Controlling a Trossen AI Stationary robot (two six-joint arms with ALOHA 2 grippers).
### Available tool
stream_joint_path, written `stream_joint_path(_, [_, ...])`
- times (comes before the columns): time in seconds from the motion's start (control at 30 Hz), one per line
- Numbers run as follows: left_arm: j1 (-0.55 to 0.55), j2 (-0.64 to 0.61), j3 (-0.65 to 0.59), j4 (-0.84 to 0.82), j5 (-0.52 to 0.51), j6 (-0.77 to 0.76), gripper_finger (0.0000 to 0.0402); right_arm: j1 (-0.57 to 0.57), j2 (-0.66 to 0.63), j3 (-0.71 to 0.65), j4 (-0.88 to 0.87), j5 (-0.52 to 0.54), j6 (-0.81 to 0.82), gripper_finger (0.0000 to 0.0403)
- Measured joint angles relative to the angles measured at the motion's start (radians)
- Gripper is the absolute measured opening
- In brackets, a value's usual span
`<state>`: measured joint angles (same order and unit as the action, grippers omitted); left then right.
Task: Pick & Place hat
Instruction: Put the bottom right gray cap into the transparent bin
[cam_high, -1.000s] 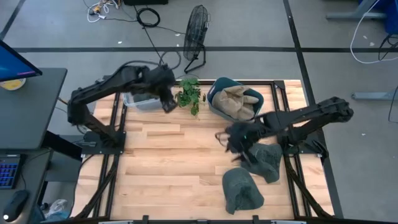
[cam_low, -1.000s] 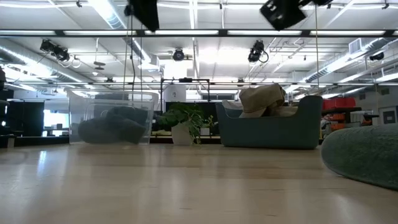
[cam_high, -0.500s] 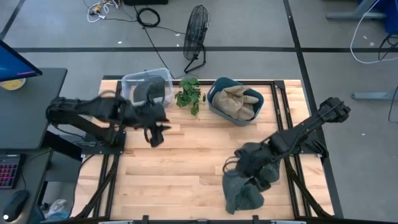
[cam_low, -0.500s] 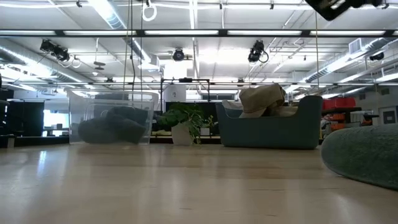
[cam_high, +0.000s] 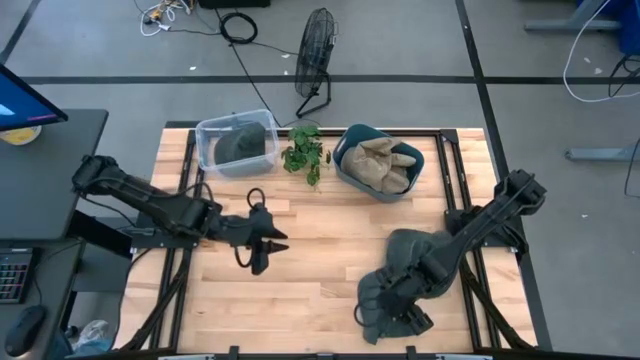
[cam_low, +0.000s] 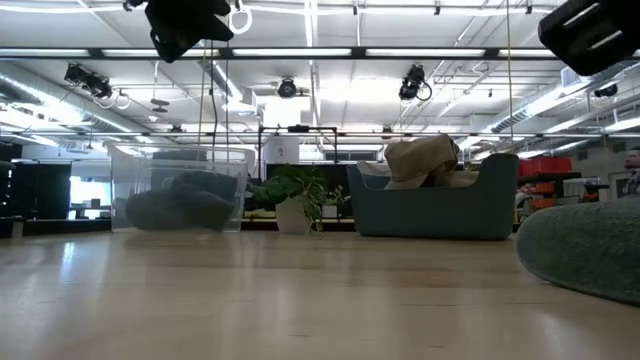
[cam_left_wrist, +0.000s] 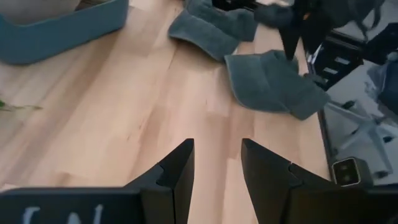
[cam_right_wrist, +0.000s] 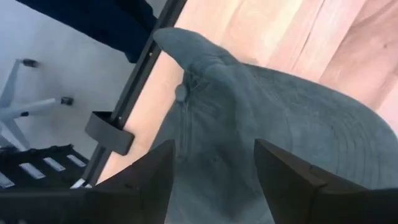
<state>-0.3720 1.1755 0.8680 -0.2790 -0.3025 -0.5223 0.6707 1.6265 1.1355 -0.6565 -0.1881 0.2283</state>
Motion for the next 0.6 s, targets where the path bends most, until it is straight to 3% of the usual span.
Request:
stream_joint_path(0.27, [-0.021, 0.0, -0.002, 0.006, 0.001, -0.042, 0.0137, 0.029, 0.051, 0.0, 0.021, 0.126, -0.001, 0.0222])
stream_joint_path(0.47, [-0.021, 0.0, -0.002, 0.006, 0.0, -0.042, 0.0137, 0.034, 0.054, 0.0, 0.008, 0.314, -0.003, 0.0222])
stream_joint_path(0.6, [-0.021, 0.0, -0.002, 0.005, 0.001, -0.042, 0.0137, 0.029, 0.079, 0.001, 0.008, 0.245, -0.001, 0.0222])
